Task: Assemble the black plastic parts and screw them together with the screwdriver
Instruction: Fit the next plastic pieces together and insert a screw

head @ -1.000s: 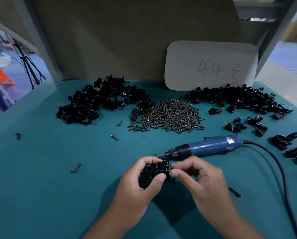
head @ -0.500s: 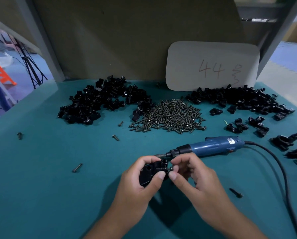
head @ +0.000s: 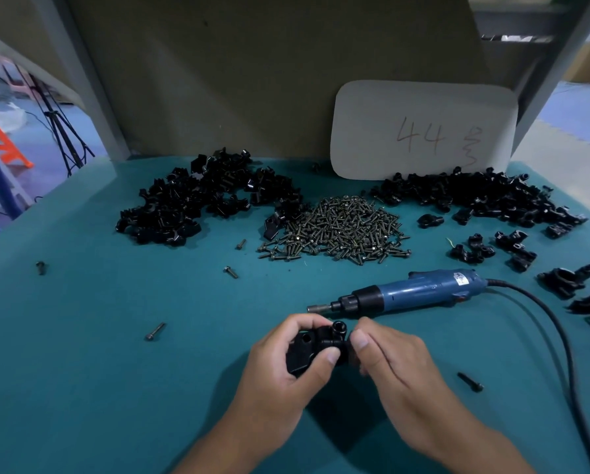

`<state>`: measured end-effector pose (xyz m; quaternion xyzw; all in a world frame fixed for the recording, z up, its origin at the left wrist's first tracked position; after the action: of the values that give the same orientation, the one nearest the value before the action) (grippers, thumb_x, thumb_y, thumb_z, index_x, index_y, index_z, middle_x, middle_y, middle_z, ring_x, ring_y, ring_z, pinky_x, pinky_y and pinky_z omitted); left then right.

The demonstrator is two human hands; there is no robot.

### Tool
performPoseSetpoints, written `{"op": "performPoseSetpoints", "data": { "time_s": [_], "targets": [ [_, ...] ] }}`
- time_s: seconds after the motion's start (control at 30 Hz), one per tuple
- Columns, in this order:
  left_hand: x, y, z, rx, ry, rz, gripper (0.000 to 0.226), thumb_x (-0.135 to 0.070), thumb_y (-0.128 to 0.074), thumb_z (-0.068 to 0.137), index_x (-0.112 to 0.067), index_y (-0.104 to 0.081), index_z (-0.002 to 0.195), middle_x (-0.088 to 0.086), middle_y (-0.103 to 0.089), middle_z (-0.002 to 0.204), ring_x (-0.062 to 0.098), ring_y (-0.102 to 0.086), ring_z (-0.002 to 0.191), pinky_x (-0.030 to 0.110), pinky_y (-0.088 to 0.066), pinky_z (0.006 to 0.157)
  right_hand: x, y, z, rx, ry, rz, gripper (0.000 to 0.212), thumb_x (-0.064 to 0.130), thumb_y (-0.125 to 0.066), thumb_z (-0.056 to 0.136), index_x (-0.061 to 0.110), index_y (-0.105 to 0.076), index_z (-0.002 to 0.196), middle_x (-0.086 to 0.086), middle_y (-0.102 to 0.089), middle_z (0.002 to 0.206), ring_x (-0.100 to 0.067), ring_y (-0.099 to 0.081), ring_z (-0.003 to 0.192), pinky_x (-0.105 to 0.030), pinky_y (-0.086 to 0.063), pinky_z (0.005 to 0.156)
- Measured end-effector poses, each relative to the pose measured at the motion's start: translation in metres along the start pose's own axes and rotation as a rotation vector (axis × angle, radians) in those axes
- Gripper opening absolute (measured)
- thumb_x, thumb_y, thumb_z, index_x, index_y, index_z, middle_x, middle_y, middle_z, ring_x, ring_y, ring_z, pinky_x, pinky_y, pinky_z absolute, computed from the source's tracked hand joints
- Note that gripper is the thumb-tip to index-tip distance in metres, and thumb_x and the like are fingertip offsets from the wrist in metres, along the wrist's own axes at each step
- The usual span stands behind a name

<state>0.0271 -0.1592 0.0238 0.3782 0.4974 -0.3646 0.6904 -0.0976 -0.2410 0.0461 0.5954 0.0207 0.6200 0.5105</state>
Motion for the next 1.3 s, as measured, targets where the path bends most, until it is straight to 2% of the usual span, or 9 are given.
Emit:
{"op": "performPoseSetpoints", "data": {
  "time_s": [0.13, 0.3, 0.43, 0.63, 0.8, 0.97, 1.1, 1.2, 1.3],
  "targets": [
    [0.001, 0.001, 0.001, 0.01, 0.011, -0.02, 0.026, -0.048, -0.067, 0.081, -0.041, -0.064, 0.107, -0.011, -0.072, 0.097, 0.005, -0.067, 0.087, 0.016, -0.049, 0.079, 0.0, -0.004, -0.001, 0.104, 0.049, -0.13, 0.031, 0.056, -0.028, 0.104, 0.037, -0.034, 0.08, 0.012, -0.044, 0.078, -0.015, -0.047, 0.075, -0.025, -0.035, 0.063],
    [0.003, -0.004, 0.0, 0.04, 0.029, -0.046, 0.026, -0.047, -0.068, 0.081, -0.04, -0.065, 0.107, -0.01, -0.072, 0.096, 0.007, -0.067, 0.086, 0.02, -0.051, 0.08, 0.002, 0.003, 0.001, 0.09, 0.048, -0.136, 0.051, 0.067, -0.02, 0.102, 0.031, -0.043, 0.073, 0.01, -0.05, 0.07, -0.016, -0.051, 0.067, -0.039, -0.042, 0.059],
    [0.007, -0.001, 0.002, 0.032, 0.047, -0.044, 0.027, -0.049, -0.068, 0.081, -0.041, -0.065, 0.106, -0.012, -0.071, 0.094, 0.006, -0.066, 0.084, 0.022, -0.051, 0.08, 0.001, 0.005, 0.0, 0.087, 0.068, -0.165, 0.028, 0.057, -0.034, 0.102, 0.036, -0.041, 0.085, 0.013, -0.048, 0.079, -0.015, -0.049, 0.072, -0.029, -0.038, 0.061],
    [0.006, -0.005, 0.001, 0.074, 0.02, 0.002, 0.026, -0.047, -0.067, 0.083, -0.041, -0.064, 0.107, -0.01, -0.072, 0.095, 0.008, -0.067, 0.087, 0.022, -0.052, 0.08, -0.003, 0.004, 0.001, 0.07, 0.039, -0.12, 0.045, 0.063, -0.025, 0.102, 0.033, -0.041, 0.073, 0.009, -0.048, 0.067, -0.017, -0.049, 0.063, -0.038, -0.039, 0.057],
    [0.004, -0.005, 0.001, 0.07, 0.014, -0.014, 0.025, -0.045, -0.068, 0.083, -0.041, -0.064, 0.107, -0.01, -0.072, 0.097, 0.007, -0.067, 0.089, 0.019, -0.051, 0.081, -0.002, 0.001, 0.0, 0.117, 0.039, -0.102, 0.048, 0.065, -0.023, 0.102, 0.032, -0.04, 0.072, 0.009, -0.047, 0.066, -0.017, -0.047, 0.061, -0.034, -0.036, 0.056],
    [0.01, -0.001, 0.004, 0.022, 0.086, -0.116, 0.027, -0.049, -0.069, 0.079, -0.039, -0.067, 0.104, 0.001, -0.075, 0.095, 0.012, -0.068, 0.082, 0.026, -0.054, 0.077, -0.004, 0.022, 0.008, -0.032, -0.06, -0.127, 0.057, 0.065, -0.02, 0.1, 0.028, -0.051, 0.071, 0.007, -0.055, 0.062, -0.017, -0.054, 0.057, -0.04, -0.044, 0.055],
    [0.019, 0.007, 0.008, -0.063, 0.228, -0.309, 0.049, -0.052, -0.067, 0.074, -0.02, -0.063, 0.11, 0.011, -0.079, 0.091, 0.014, -0.067, 0.068, 0.02, -0.046, 0.06, -0.01, 0.062, 0.063, -0.109, -0.087, -0.256, 0.041, 0.06, -0.032, 0.1, 0.035, -0.054, 0.077, 0.009, -0.062, 0.068, -0.01, -0.056, 0.059, -0.022, -0.041, 0.054],
    [0.023, 0.009, 0.009, -0.108, 0.274, -0.427, 0.051, -0.046, -0.071, 0.075, -0.014, -0.065, 0.114, 0.012, -0.078, 0.098, 0.041, -0.069, 0.083, 0.035, -0.048, 0.071, -0.044, 0.073, 0.124, 0.029, -0.218, -0.482, 0.019, 0.049, -0.053, 0.098, 0.034, -0.059, 0.09, 0.012, -0.066, 0.086, -0.006, -0.059, 0.076, -0.035, -0.054, 0.071],
    [0.025, 0.009, 0.009, -0.145, 0.324, -0.636, 0.045, -0.024, -0.076, 0.078, -0.004, -0.065, 0.116, 0.02, -0.074, 0.11, 0.043, -0.072, 0.093, 0.032, -0.055, 0.066, -0.08, 0.054, 0.157, 0.21, -0.333, -0.562, 0.021, 0.041, -0.069, 0.094, 0.022, -0.066, 0.103, 0.0, -0.067, 0.105, -0.017, -0.063, 0.097, -0.041, -0.056, 0.091]
  ]
}}
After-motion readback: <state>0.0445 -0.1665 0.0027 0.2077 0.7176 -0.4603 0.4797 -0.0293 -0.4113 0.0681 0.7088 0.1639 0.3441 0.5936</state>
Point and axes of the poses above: each hand's wrist, its own z-axis towards the middle knuckle, its own y-axis out of the back of the hand, x = y × z, the point moved 8 cm from there along z, towards the middle knuckle
